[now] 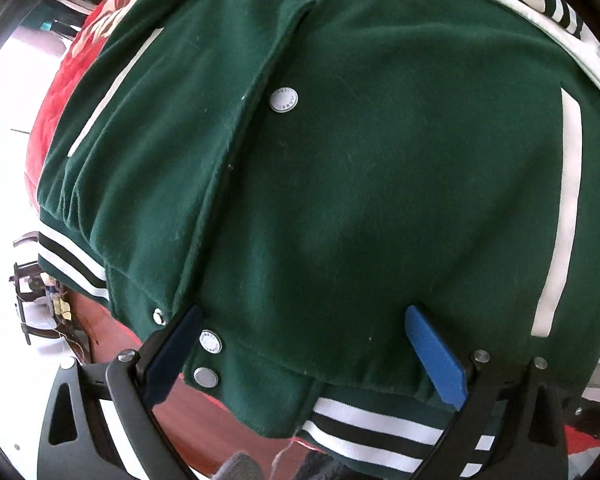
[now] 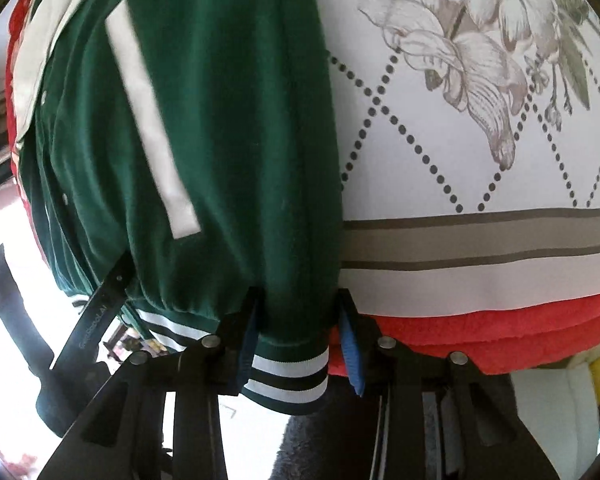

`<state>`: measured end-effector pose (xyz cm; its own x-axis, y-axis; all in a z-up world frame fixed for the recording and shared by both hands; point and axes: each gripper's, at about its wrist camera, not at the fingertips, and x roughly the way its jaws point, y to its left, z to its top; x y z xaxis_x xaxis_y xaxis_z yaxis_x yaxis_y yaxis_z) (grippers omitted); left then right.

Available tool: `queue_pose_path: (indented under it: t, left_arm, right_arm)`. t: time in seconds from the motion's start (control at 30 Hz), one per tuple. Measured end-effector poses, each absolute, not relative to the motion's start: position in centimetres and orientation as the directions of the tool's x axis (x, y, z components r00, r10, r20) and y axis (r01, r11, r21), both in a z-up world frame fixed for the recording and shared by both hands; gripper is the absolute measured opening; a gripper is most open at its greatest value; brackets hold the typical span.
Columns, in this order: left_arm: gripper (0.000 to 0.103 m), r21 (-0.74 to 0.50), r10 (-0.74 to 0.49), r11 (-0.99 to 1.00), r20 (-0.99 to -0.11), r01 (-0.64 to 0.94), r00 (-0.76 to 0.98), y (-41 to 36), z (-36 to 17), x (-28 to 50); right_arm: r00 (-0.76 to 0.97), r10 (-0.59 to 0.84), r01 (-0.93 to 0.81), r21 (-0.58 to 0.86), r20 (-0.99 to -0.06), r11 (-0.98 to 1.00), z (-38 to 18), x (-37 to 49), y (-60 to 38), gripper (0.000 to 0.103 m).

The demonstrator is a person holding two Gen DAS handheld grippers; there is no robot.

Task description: Fold large clothes

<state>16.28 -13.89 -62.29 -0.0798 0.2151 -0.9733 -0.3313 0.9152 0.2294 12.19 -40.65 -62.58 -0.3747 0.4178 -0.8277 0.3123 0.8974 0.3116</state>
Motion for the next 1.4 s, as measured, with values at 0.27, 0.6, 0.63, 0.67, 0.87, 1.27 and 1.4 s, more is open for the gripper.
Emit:
queue_pose_path:
  t: [0.27,0.6,0.63,0.67,0.87,1.27,1.4]
  left_arm:
    - [0.103,0.214,0.203,0.918,-0.977,-0.333,-0.07,-12.7,-62.3,15.8]
    - [0.103,0.209,0.194,0.922,-0.978,-0.326,-0.078,-12.6,-62.8,15.1]
    - [0.103,0.213,0.199,0.921,-0.977,-0.325,-0.077,-12.9,-62.5,15.2]
    - [0.103,0.226,0.214,0.92,-0.974,-0.321,-0.071,-12.9,-62.1,15.3]
    - [0.103,0.31,0.333,0.905,-0.943,-0.29,0.03,-15.7,-57.0,16.2]
    - [0.103,0.59,0.585,0.807,-0.805,0.031,0.099,-36.2,-57.3,12.6]
    - [0.103,0.622,0.62,0.78,-0.783,0.064,0.054,-39.2,-60.2,12.8]
  right_arm:
    - [-0.345,0.408,0.273,0.326,-0.845,0.905,-62.2,12.3,-40.0,0.023]
    - [-0.396,0.255,0.154,0.21,-0.882,0.965,-62.9,12.3,-36.9,0.021]
    - [-0.403,0.253,0.153,0.208,-0.879,0.966,-62.7,12.4,-36.8,0.024]
    - [-0.41,0.262,0.158,0.215,-0.873,0.964,-62.5,12.6,-36.9,0.025]
    - [-0.268,0.332,0.189,0.288,-0.904,0.939,-58.6,14.4,-39.5,0.037]
    - [-0.042,0.278,0.168,0.268,-0.96,0.949,-54.3,19.4,-54.1,0.058]
    - [-0.035,0.25,0.165,0.241,-0.968,0.956,-55.2,21.5,-59.5,0.058]
